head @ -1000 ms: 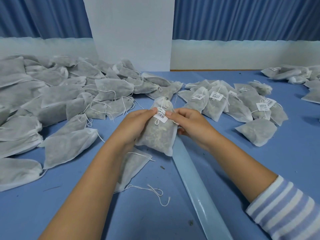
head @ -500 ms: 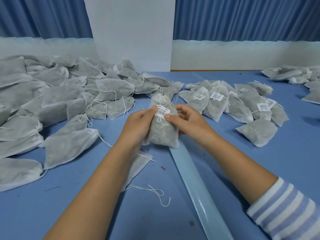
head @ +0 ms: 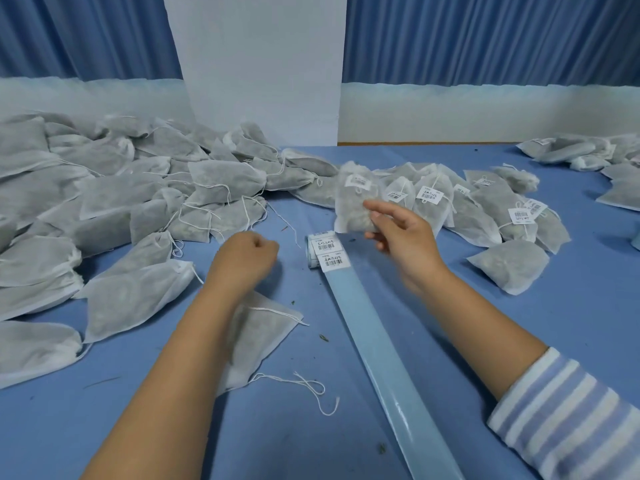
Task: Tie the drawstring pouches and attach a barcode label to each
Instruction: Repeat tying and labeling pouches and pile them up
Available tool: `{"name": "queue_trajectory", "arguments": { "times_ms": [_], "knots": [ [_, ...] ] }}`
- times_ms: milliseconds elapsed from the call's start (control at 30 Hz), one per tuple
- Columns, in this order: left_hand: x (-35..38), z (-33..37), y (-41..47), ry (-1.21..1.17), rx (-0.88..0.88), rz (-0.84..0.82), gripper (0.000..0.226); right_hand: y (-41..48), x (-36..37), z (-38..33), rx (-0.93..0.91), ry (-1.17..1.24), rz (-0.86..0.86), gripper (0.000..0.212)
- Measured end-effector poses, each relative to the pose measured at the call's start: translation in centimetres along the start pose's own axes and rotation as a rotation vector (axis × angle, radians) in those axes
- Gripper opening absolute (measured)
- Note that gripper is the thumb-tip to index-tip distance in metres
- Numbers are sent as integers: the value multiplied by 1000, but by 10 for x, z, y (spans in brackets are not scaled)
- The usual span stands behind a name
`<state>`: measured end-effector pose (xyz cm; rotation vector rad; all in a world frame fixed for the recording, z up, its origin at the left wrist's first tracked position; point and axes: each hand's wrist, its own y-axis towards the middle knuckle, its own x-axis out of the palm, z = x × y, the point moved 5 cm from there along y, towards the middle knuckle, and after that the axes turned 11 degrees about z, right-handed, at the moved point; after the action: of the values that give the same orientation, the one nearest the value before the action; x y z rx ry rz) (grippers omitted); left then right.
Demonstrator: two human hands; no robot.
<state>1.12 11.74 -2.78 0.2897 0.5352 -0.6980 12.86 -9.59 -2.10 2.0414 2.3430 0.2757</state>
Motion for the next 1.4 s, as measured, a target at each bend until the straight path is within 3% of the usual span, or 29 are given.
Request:
{"name": "queue_trajectory", "arguments": {
  "times_ms": [67, 133, 367, 500, 600, 667, 800, 1033, 1200, 1400],
  "knots": [
    [-5, -7, 2, 248, 50, -73, 20, 9, -6, 15, 95, -20, 34, 23],
    [-9, -10, 2, 344, 47, -179, 19, 15, -8, 29, 215, -25, 38, 24],
    [-3, -6, -11, 377, 116, -506, 33, 22, -7, 38, 406, 203, 12, 38],
    [-4, -8, -16, 330, 101, -620, 55, 21, -6, 37, 432, 295, 15, 32],
    [-8, -10, -18, 304, 75, -675, 51, 24, -8, 40, 381, 232, 11, 65],
    [-8, -11, -17, 288, 59, -682, 46, 26, -9, 41, 299, 120, 8, 73],
    [-9, -13, -7, 234, 47, -515, 26, 24, -11, 40, 143, -122, 142, 58],
    [-21, -14, 13, -92, -25, -83, 26, 19, -11, 32, -109, -538, 139, 35],
    [-30, -9, 17, -436, -63, 50, 23, 8, -2, 20, -175, -474, 125, 21],
    [-33, 0, 15, -758, -119, 88, 16, -20, 23, -7, -224, -309, -54, 20]
  ]
}}
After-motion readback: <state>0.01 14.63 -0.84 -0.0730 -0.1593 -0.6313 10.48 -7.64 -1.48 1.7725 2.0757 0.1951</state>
